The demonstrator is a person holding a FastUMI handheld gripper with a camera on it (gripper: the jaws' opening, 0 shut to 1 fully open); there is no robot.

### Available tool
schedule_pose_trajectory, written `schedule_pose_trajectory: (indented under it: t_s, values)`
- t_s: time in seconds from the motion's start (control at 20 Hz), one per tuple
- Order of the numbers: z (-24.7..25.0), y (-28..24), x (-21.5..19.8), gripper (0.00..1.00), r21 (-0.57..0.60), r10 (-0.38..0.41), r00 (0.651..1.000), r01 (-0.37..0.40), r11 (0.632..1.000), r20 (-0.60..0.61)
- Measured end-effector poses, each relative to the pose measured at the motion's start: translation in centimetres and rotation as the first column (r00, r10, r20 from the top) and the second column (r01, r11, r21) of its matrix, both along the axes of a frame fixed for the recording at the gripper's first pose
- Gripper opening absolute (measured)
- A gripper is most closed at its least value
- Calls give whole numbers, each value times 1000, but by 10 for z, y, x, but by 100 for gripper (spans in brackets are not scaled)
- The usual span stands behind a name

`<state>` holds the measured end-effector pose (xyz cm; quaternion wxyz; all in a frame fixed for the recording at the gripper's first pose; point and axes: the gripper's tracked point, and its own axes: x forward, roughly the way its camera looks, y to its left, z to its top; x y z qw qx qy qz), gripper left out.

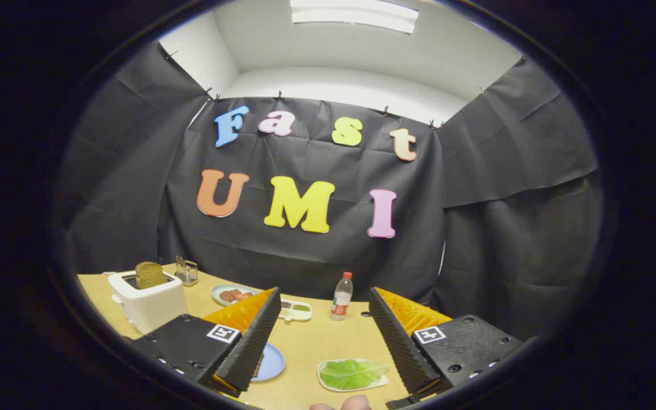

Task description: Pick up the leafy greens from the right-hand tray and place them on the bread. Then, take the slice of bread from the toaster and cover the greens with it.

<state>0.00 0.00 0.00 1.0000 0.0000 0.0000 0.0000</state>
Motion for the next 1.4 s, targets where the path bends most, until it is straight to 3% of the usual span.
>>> schedule_pose_trajectory:
  t_s: [0.65, 0.85, 1.4]
  values:
    - [5, -9, -8, 95, 14, 1, 1000, -1, 1000, 18]
    - [3, -7, -8, 95, 69, 39, 999, -37, 997, -19]
    - [-37, -87, 7, 95, 86, -10, 994, 20, 996, -108]
